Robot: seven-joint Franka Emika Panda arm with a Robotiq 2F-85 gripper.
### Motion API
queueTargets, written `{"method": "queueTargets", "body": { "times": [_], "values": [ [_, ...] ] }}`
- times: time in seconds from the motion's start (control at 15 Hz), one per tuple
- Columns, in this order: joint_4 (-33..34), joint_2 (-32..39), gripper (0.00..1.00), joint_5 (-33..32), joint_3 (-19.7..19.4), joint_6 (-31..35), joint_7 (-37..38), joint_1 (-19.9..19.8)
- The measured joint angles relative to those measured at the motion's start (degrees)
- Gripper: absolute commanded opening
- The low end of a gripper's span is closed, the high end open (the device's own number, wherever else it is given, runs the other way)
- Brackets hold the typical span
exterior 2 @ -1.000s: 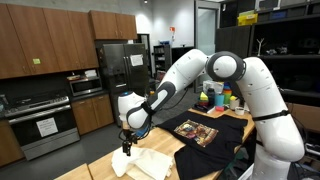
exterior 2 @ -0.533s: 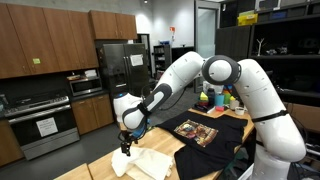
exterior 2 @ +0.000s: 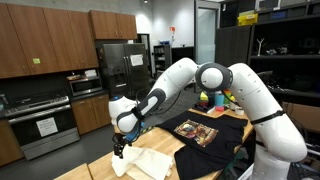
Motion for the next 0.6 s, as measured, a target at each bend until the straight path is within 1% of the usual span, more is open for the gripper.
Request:
{"method": "queueTargets", "body": {
  "times": [0.33, 0.6],
  "values": [
    [3.89, 3.12, 1.0, 0.03, -0.47, 0.99, 3.24, 0.93],
    [7.13, 5.61, 1.0, 0.41, -0.9, 0.6, 4.12, 1.34]
  ]
}}
